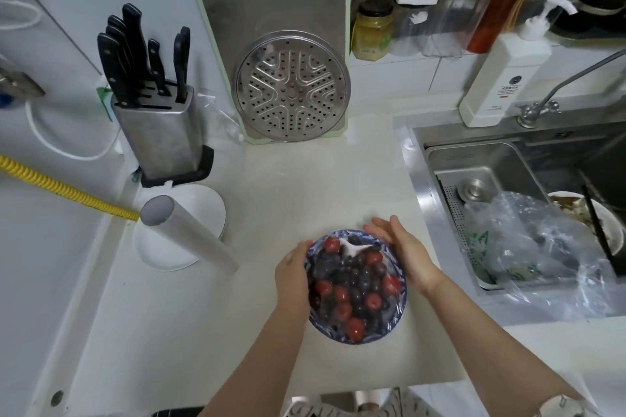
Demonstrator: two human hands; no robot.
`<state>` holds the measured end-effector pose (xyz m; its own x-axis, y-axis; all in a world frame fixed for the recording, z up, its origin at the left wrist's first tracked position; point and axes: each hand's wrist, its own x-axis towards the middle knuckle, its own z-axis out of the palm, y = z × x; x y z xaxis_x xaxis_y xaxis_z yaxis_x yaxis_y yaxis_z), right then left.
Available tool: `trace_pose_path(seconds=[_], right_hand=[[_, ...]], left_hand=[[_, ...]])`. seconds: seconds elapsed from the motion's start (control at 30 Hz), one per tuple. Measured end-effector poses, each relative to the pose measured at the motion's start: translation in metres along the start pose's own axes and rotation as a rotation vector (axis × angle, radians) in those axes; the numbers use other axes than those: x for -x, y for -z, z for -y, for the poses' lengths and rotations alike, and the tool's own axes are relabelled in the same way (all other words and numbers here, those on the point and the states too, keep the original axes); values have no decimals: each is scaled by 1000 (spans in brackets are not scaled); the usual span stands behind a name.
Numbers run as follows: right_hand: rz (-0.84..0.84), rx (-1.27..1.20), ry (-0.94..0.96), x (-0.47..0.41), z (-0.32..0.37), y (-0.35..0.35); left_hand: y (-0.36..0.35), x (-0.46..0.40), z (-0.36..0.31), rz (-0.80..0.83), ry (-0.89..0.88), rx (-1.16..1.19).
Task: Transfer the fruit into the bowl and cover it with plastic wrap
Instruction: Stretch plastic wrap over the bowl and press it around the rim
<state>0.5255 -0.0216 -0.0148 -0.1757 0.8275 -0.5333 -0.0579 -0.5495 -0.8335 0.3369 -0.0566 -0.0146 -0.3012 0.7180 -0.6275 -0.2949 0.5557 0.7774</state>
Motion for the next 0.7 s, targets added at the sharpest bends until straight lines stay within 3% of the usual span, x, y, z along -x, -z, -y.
trace_pose_path(seconds=[0.2, 0.37, 0.53, 0.63, 0.7], right_hand=[[-25, -51, 1, 14, -10, -7], [50, 11, -60, 8, -2, -11], [-77, -81, 62, 20, -7, -1], [-148, -121, 119, 44, -24, -6], [-138, -210, 144, 53, -34, -16]], left_hand=[[6, 7, 24, 29, 39, 134], [4, 11, 28, 12, 96, 290], [14, 1, 24, -60, 86, 109], [15, -5, 4, 58, -38, -83], [9, -7, -10, 188, -19, -102]])
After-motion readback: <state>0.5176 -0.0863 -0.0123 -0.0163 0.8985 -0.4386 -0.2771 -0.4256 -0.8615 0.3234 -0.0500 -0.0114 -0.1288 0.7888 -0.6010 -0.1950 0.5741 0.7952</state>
